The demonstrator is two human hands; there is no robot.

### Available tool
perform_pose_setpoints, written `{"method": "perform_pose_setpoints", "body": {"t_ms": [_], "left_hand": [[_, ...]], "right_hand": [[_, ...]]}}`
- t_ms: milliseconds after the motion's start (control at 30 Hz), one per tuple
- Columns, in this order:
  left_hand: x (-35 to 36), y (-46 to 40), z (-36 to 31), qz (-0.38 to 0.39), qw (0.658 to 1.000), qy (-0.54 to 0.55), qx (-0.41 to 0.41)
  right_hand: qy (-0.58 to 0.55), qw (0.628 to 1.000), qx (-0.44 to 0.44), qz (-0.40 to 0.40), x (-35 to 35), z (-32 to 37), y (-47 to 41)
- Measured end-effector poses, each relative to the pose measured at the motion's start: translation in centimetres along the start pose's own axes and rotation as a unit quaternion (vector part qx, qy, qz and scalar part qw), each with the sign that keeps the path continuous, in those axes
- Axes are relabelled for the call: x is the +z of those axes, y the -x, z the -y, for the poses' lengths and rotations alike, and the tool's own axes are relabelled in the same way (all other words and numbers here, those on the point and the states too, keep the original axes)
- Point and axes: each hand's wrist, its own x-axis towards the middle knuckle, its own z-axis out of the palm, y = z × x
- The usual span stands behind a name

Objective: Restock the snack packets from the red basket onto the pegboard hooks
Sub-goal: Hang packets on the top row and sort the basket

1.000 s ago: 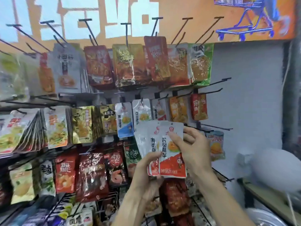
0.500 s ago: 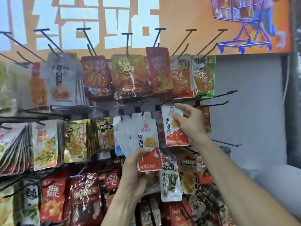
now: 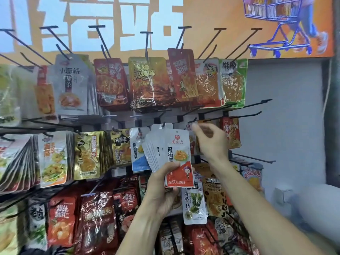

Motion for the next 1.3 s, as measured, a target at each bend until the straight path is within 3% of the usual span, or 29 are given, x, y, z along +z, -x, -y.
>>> {"method": "perform_pose_setpoints", "body": {"t_ms": [67,200,400,767,967,1300], "left_hand": [[0.2,-0.2,0.2,-0.004,1.000,-0.008,0.003],[0.4,-0.2,0.3,0.011,1.000,0.011,0.000],[0.2,0.3,-0.1,0.049,0.995,0.083,-0.035],[0.0,0.2,-0.6,0.052,0.992,0.107,-0.039],[-0.3,-0.1,-0.5,0.043,0.992,0.110,-0.036],[-0.8,0.7,-0.8,-0.013,0.999,0.030,-0.011]], "right_hand": [[-0.122,0.989,0.057,0.063,-0.8,0.8,3.1],[-0.199,0.968,0.116,0.104,-1.0,1.1,4.9],[-0.239,0.960,0.118,0.088,-1.0,1.3,5.0],[-0.269,0.948,0.127,0.112,-0.7,1.1,3.7],[-0.264,0.955,0.114,0.068,-0.9,1.1,2.2],[-0.102,0.995,0.001,0.024,-0.6,0.6,-2.2]]}}
